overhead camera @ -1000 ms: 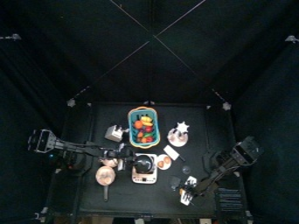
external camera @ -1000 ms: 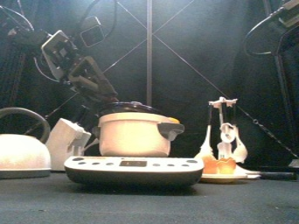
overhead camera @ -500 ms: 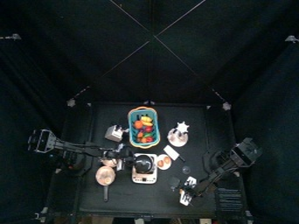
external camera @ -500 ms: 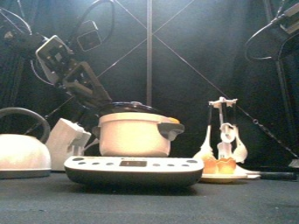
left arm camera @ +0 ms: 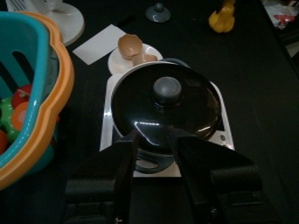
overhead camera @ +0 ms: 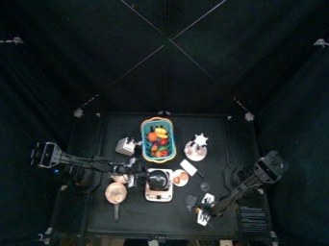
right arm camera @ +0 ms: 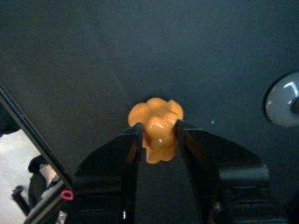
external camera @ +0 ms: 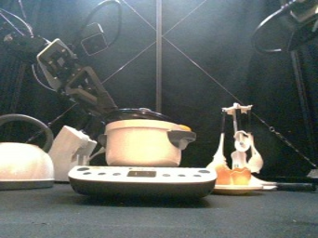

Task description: Move squash up and to the left

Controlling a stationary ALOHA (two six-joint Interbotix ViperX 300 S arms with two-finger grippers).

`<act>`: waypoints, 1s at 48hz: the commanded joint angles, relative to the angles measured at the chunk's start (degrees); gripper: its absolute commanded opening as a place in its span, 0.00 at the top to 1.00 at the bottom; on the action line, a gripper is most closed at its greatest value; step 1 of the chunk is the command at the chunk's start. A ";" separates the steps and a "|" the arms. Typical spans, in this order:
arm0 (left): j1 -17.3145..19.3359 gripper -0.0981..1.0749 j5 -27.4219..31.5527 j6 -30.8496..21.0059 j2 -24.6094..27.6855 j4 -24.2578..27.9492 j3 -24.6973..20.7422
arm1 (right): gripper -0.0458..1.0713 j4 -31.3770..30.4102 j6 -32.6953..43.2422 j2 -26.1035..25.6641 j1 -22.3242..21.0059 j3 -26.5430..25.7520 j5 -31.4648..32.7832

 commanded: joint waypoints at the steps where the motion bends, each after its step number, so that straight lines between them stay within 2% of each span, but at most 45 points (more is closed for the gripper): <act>1: 0.09 0.28 -0.53 0.00 -0.62 0.00 -0.62 | 0.35 -4.13 -0.44 -2.02 -1.41 -1.76 0.00; 14: 0.00 0.28 -0.53 0.18 -0.62 0.09 -0.44 | 0.35 -9.14 -2.02 -1.85 -3.52 -2.46 -0.35; 24: 0.09 0.28 -0.53 0.00 -0.62 -0.09 -0.09 | 0.36 -11.69 -5.36 -1.14 -4.66 -3.52 -5.89; 31: 0.09 0.28 -0.53 0.00 -0.62 -0.09 0.26 | 0.36 -10.55 -11.43 1.14 -5.27 -5.45 -6.94; 37: 0.09 0.28 -0.53 0.00 -0.62 -0.09 0.18 | 0.36 -7.38 -18.63 3.25 -6.33 -7.21 -2.81; 42: 0.09 0.28 -0.53 -0.09 -0.79 -0.09 0.26 | 0.36 -2.29 -27.95 4.31 -8.00 -8.70 1.14; 48: 0.09 0.28 -0.53 -0.18 -0.79 -0.09 0.18 | 0.36 1.05 -35.60 4.83 -9.23 -9.93 1.76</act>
